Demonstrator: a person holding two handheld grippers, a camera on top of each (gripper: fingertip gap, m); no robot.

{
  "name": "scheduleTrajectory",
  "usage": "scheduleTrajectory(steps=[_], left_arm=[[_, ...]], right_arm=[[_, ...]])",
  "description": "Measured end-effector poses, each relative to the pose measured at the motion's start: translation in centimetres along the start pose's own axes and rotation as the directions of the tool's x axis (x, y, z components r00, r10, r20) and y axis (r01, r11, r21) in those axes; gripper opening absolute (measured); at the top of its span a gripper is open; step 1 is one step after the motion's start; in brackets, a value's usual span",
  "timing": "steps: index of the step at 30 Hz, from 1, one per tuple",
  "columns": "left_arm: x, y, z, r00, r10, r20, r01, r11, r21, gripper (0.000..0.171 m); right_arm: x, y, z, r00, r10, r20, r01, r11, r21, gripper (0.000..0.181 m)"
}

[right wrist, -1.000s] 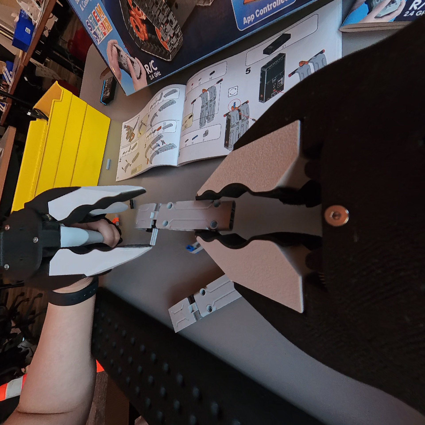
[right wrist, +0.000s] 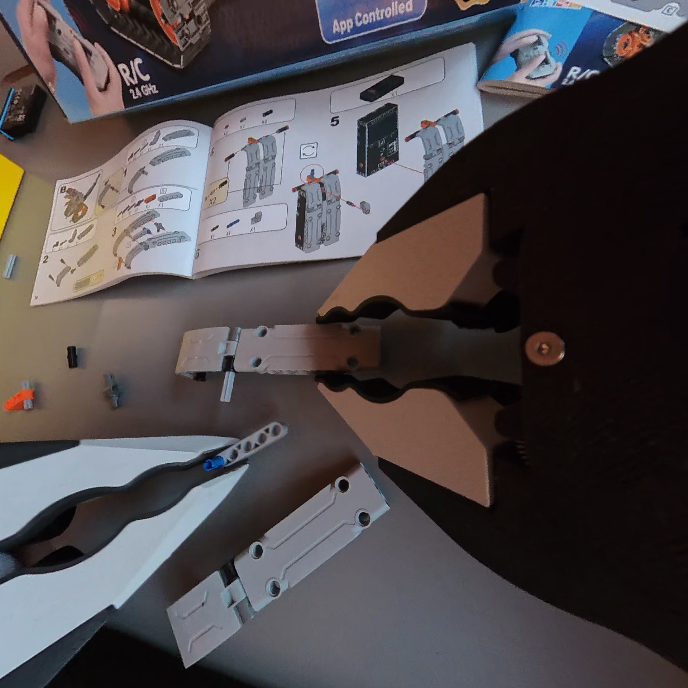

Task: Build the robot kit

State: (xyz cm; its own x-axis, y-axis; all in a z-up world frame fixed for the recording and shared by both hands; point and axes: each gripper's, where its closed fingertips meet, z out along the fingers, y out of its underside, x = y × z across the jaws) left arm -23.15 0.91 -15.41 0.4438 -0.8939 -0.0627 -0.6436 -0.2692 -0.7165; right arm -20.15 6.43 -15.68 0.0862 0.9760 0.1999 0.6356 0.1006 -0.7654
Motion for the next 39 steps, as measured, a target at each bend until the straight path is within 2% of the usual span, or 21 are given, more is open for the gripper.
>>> scheduleTrajectory(steps=[2,4,6,7,8,9,11,12,14,16,17,20,22,23,24,26,28,30,33,36,39], left_arm=[[-0.7,-1.0,-0.8,0.998,-0.051,0.026,0.05,0.996,0.07,0.006],[-1.3,-2.5,-2.2,0.992,-0.12,0.047,0.109,0.976,0.188,0.006],[-1.7,-4.6,-4.3,0.982,-0.183,0.048,0.156,0.925,0.345,0.006],[-1.6,-5.9,-5.5,0.978,-0.206,0.032,0.171,0.883,0.437,0.006],[-1.5,-7.0,-6.9,0.974,-0.227,0.019,0.184,0.831,0.524,0.005],[-1.3,-8.0,-8.1,0.971,-0.24,0.003,0.191,0.779,0.597,0.005],[-0.8,-9.5,-10.0,0.969,-0.248,-0.014,0.188,0.695,0.694,0.005],[-0.6,-9.9,-10.5,0.968,-0.25,-0.013,0.183,0.672,0.717,0.005],[0.0,-10.4,-10.5,0.97,-0.241,-0.038,0.194,0.666,0.72,0.005],[0.5,-10.8,-10.2,0.969,-0.239,-0.069,0.215,0.662,0.718,0.005],[0.7,-10.9,-10.2,0.967,-0.242,-0.083,0.225,0.653,0.723,0.005],[1.4,-11.5,-10.6,0.964,-0.228,-0.138,0.253,0.618,0.745,0.006],[2.2,-11.0,-10.0,0.967,-0.185,-0.175,0.255,0.669,0.698,0.023],[2.4,-10.7,-9.7,0.966,-0.175,-0.192,0.259,0.698,0.668,0.037],[2.4,-10.3,-9.7,0.963,-0.177,-0.202,0.267,0.716,0.645,0.043],[1.8,-9.8,-10.0,0.958,-0.194,-0.211,0.284,0.733,0.618,0.043],[1.3,-9.7,-10.2,0.954,-0.204,-0.22,0.298,0.74,0.604,0.04],[1.1,-9.2,-9.6,0.96,-0.198,-0.2,0.277,0.783,0.556,0.038],[2.0,-8.3,-7.9,0.969,-0.13,-0.21,0.217,0.856,0.469,0.031],[3.4,-7.9,-6.7,0.946,-0.121,-0.299,0.247,0.867,0.432,0.006],[3.4,-7.4,-6.1,0.952,-0.12,-0.283,0.238,0.87,0.432,0.006]], right_arm=[[0.5,-0.3,-0.4,0.999,0.028,-0.024,-0.027,0.999,0.029,0.036],[1.3,-0.9,-1.3,0.993,0.103,-0.054,-0.098,0.992,0.083,0.041],[1.9,-2.7,-2.8,0.976,0.207,-0.063,-0.193,0.965,0.18,0.04],[1.7,-4.5,-3.6,0.962,0.274,-0.015,-0.26,0.928,0.268,0.039],[1.1,-6.8,-4.7,0.936,0.342,0.088,-0.349,0.861,0.371,0.036],[0.6,-9.0,-5.7,0.888,0.408,0.213,-0.46,0.763,0.454,0.031],[-0.3,-11.9,-6.8,0.746,0.482,0.459,-0.665,0.568,0.485,0.03],[-1.0,-12.8,-7.1,0.683,0.472,0.558,-0.728,0.505,0.464,0.031],[-2.3,-14.0,-7.3,0.622,0.427,0.657,-0.776,0.451,0.441,0.029],[-3.2,-14.9,-7.4,0.618,0.381,0.688,-0.775,0.442,0.452,0.026],[-3.6,-15.3,-7.8,0.623,0.345,0.702,-0.768,0.439,0.466,0.015],[-3.8,-15.7,-8.5,0.626,0.312,0.715,-0.765,0.421,0.487,0.013],[-3.6,-15.6,-9.0,0.601,0.31,0.737,-0.783,0.413,0.465,0.005],[-3.2,-15.2,-9.0,0.609,0.334,0.719,-0.779,0.422,0.464,0.005],[-3.1,-14.7,-8.8,0.633,0.344,0.694,-0.757,0.461,0.462,0.005],[-3.1,-12.9,-7.4,0.717,0.383,0.583,-0.672,0.604,0.429,0.006],[-4.1,-11.3,-6.2,0.803,0.349,0.482,-0.547,0.754,0.364,0.006],[-5.6,-10.8,-5.8,0.838,0.284,0.466,-0.456,0.834,0.31,0.006],[-7.2,-10.0,-5.1,0.851,0.242,0.467,-0.388,0.888,0.246,0.006],[-8.2,-9.2,-4.5,0.852,0.23,0.47,-0.353,0.916,0.191,0.006],[-8.2,-8.6,-3.9,0.849,0.251,0.466,-0.357,0.921,0.155,0.006]])
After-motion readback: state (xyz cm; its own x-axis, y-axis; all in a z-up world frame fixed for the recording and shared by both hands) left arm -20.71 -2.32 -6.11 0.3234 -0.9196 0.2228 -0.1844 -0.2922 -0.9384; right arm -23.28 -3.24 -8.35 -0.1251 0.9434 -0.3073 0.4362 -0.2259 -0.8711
